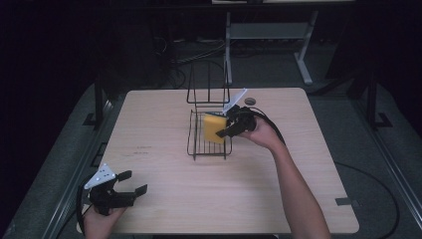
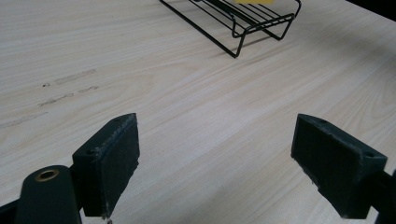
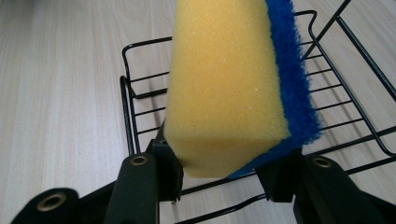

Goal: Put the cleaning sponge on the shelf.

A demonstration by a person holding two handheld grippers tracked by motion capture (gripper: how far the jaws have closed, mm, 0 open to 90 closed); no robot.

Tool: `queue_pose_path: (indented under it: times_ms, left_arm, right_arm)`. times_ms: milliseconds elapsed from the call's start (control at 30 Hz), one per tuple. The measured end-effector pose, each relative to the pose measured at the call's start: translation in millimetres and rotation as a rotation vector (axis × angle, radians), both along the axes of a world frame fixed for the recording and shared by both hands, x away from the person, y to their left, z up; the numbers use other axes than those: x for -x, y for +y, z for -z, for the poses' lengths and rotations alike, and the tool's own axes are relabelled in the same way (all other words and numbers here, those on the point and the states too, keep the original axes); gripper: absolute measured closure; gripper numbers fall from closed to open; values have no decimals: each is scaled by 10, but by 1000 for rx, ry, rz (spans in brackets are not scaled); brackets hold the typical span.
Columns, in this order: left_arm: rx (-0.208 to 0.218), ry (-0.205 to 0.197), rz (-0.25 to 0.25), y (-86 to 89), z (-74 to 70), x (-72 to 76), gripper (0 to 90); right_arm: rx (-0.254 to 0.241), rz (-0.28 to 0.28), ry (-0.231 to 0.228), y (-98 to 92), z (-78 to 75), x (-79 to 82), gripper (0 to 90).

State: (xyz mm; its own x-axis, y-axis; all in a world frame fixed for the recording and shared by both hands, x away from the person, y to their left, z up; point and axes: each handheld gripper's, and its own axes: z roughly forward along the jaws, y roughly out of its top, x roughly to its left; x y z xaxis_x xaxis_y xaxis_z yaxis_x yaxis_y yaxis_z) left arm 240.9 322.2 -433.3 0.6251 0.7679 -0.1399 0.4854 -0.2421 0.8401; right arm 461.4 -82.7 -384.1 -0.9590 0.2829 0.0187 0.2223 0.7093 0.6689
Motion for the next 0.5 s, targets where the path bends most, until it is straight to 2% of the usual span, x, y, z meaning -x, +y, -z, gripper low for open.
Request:
queue_pose_path:
  times_ms: [200,500]
  left_arm:
    - [-1,0,1,-8,1,-2,147]
    - [1,0,0,-4,-1,-2,147]
  right_arm:
    - [14,1,14,5,48,-28,549]
    - [5,-2,22,39,82,-40,553]
